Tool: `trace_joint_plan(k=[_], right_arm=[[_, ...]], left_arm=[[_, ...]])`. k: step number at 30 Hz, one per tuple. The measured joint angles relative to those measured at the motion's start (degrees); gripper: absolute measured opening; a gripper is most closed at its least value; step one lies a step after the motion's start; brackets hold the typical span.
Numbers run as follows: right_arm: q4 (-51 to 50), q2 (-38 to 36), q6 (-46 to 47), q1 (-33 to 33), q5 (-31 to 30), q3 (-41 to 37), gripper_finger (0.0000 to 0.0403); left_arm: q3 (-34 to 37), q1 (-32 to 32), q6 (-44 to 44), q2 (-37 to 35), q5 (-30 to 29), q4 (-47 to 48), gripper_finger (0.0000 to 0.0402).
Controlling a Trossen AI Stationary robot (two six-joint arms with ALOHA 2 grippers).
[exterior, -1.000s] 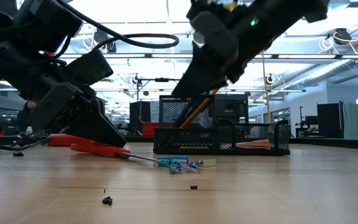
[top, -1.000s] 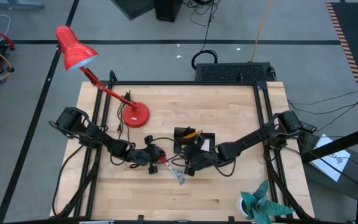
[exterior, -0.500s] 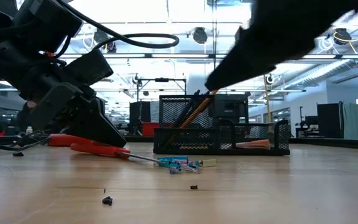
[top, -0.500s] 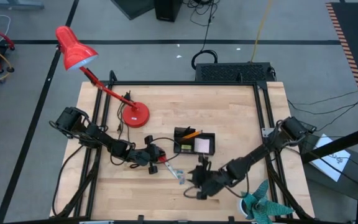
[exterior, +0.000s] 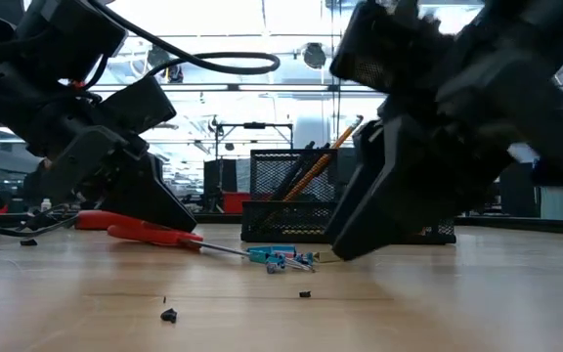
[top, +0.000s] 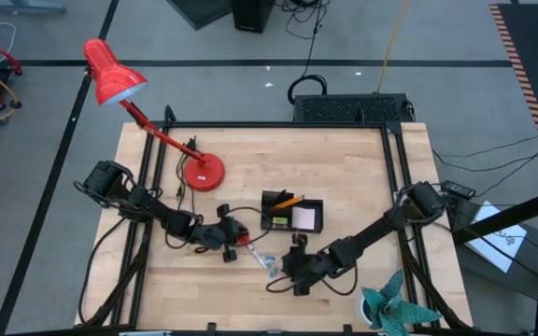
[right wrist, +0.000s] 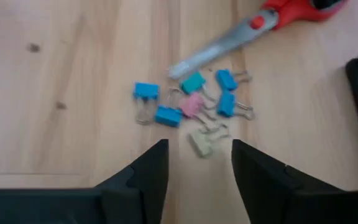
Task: Pick and place office supplies into organizer
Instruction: Put the green binder clip into the black desk organizer
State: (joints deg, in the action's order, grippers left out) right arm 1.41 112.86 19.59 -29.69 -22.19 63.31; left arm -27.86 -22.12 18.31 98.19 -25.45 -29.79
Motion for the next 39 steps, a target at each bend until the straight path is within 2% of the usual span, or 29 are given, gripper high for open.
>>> trace_joint_plan(k=[10, 19, 24, 28, 39], right_arm=[[0.49, 0.39, -4.40, 1.00, 0.92, 0.07, 0.0205], [1.07, 0.28, -4.64, 4.85, 12.49, 0.09, 0.0200], [1.14, 0.28, -5.77, 5.77, 13.86, 0.09, 0.0199], [1.15, 0.26, -5.57, 6.93, 17.42, 0.09, 0.0193], [1.38, 0.32, -4.95, 8.30, 19.37, 0.09, 0.0175]], left_arm=[[0.00, -0.45, -1.62, 0.00, -0.07, 0.10, 0.0047], [0.00, -0.43, -1.63, 0.00, -0.04, 0.06, 0.0047], [0.00, -0.43, -1.62, 0.00, -0.04, 0.06, 0.0047], [0.00, -0.43, -1.60, 0.00, -0.03, 0.06, 0.0047], [0.00, -0.43, -1.60, 0.00, -0.02, 0.04, 0.0047]])
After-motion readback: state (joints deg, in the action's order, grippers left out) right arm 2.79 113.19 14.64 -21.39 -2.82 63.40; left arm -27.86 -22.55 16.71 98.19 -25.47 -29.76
